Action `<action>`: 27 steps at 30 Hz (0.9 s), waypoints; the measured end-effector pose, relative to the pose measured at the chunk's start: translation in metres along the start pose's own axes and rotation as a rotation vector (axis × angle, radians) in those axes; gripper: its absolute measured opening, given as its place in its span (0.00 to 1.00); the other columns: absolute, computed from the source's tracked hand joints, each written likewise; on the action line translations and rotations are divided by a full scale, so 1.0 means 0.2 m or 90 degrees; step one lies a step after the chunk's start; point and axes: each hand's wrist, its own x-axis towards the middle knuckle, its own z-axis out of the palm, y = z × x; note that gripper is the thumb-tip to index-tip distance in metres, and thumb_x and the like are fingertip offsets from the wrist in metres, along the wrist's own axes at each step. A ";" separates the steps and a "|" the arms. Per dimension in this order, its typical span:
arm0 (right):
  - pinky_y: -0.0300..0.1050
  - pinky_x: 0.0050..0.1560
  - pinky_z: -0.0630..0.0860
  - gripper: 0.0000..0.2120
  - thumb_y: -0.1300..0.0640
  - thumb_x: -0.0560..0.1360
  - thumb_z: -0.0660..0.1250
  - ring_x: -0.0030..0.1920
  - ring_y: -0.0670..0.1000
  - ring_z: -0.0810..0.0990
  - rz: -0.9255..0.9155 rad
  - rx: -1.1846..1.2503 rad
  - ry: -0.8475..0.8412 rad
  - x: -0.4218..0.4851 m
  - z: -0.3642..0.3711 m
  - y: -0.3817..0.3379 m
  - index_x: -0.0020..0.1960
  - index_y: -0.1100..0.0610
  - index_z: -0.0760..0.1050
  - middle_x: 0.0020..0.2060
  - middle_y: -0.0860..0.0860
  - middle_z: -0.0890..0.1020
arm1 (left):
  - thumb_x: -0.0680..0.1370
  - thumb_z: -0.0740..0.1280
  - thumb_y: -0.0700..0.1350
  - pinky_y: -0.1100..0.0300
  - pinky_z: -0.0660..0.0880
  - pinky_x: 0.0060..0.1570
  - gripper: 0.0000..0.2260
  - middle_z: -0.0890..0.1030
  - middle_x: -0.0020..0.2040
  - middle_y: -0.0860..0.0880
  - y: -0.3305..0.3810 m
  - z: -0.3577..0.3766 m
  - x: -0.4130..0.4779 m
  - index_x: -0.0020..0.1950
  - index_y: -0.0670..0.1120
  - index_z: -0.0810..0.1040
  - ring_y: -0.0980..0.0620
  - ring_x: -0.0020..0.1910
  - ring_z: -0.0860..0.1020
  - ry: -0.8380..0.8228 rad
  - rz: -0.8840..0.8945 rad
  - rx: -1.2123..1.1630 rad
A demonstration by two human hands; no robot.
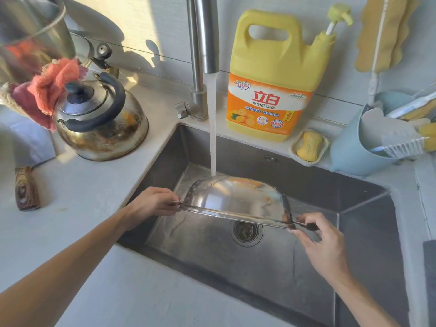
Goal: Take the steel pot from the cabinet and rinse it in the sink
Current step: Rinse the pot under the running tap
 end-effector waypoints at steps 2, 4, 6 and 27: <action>0.21 0.52 0.70 0.22 0.70 0.67 0.83 0.51 0.32 0.80 -0.007 -0.013 0.013 -0.02 0.01 0.01 0.46 0.51 0.76 0.46 0.38 0.85 | 0.84 0.71 0.49 0.52 0.86 0.58 0.16 0.90 0.53 0.38 0.01 0.03 0.00 0.51 0.36 0.89 0.42 0.55 0.89 0.055 -0.004 -0.040; 0.23 0.53 0.71 0.23 0.74 0.67 0.81 0.51 0.34 0.81 -0.016 -0.012 0.029 -0.03 0.03 0.02 0.46 0.52 0.75 0.46 0.43 0.85 | 0.82 0.74 0.52 0.54 0.86 0.56 0.17 0.90 0.48 0.39 -0.01 0.06 0.01 0.46 0.38 0.91 0.46 0.50 0.90 0.114 0.011 -0.028; 0.29 0.57 0.75 0.22 0.76 0.67 0.80 0.52 0.38 0.82 -0.039 -0.004 0.043 -0.04 0.05 0.03 0.44 0.54 0.75 0.46 0.46 0.85 | 0.78 0.78 0.50 0.56 0.86 0.54 0.12 0.90 0.44 0.42 -0.02 0.07 0.02 0.44 0.41 0.91 0.51 0.45 0.89 0.138 0.023 -0.038; 0.32 0.58 0.79 0.17 0.73 0.68 0.81 0.51 0.34 0.84 0.044 0.056 0.044 -0.02 0.00 -0.06 0.48 0.55 0.83 0.64 0.53 0.84 | 0.80 0.64 0.22 0.58 0.85 0.30 0.09 0.79 0.64 0.29 -0.07 0.08 0.05 0.57 0.30 0.77 0.39 0.47 0.86 0.130 -0.236 -0.357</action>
